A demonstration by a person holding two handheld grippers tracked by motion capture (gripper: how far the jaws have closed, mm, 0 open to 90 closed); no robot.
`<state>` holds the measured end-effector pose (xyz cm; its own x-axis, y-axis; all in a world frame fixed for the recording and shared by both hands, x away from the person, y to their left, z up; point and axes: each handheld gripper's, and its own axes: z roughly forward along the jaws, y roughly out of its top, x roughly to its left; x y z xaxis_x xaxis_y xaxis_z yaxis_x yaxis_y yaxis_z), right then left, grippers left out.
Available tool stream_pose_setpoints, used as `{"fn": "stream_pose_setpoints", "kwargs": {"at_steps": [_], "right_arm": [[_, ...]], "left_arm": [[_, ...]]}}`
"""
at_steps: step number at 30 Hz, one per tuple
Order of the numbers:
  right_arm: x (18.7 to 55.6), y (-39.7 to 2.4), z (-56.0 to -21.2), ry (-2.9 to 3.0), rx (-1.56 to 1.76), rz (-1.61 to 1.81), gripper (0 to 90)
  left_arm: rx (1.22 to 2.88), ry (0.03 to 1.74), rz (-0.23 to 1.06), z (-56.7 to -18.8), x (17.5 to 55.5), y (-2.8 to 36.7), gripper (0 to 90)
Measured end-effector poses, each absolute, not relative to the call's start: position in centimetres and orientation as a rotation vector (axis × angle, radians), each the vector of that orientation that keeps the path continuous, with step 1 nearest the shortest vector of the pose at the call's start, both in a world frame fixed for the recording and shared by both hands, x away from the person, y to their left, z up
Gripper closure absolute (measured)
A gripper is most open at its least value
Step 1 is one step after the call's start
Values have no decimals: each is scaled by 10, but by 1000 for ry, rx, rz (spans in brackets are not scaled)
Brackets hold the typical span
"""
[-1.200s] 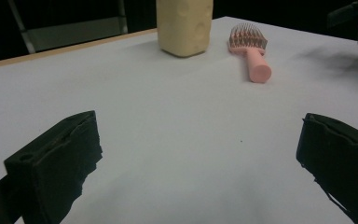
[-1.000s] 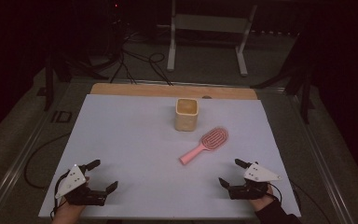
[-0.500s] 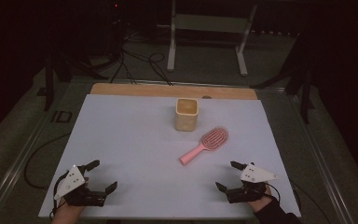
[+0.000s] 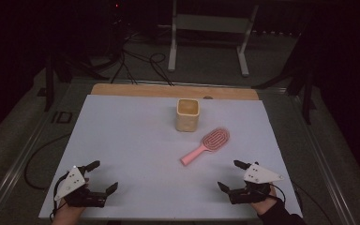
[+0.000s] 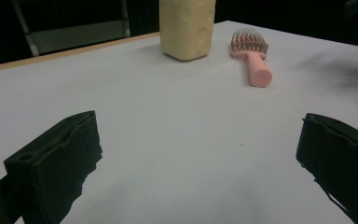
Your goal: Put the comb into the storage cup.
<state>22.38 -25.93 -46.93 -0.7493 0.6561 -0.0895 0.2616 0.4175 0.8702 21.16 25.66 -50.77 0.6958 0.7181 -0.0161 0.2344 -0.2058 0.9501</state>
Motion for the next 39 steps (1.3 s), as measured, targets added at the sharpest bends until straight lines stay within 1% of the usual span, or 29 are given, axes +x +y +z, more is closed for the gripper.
{"fn": "stream_pose_setpoints", "kwargs": {"at_steps": [2,7,9,16,29,39], "right_arm": [[222,-258,-459,2252,764,1277,80],[222,-256,-445,2248,767,1285,80],[225,-257,-434,2233,773,1298,81],[233,-251,-413,2221,717,1284,81],[251,-228,-388,2206,635,1303,82],[269,-196,-375,2224,553,1335,83]], "left_arm": [[1769,761,528,-508,211,256,0],[1767,759,528,-508,211,256,0],[1768,759,529,-508,211,256,0],[1776,756,528,-508,211,256,0],[1778,758,523,-508,211,256,0],[1778,754,522,-508,211,256,0]]}}
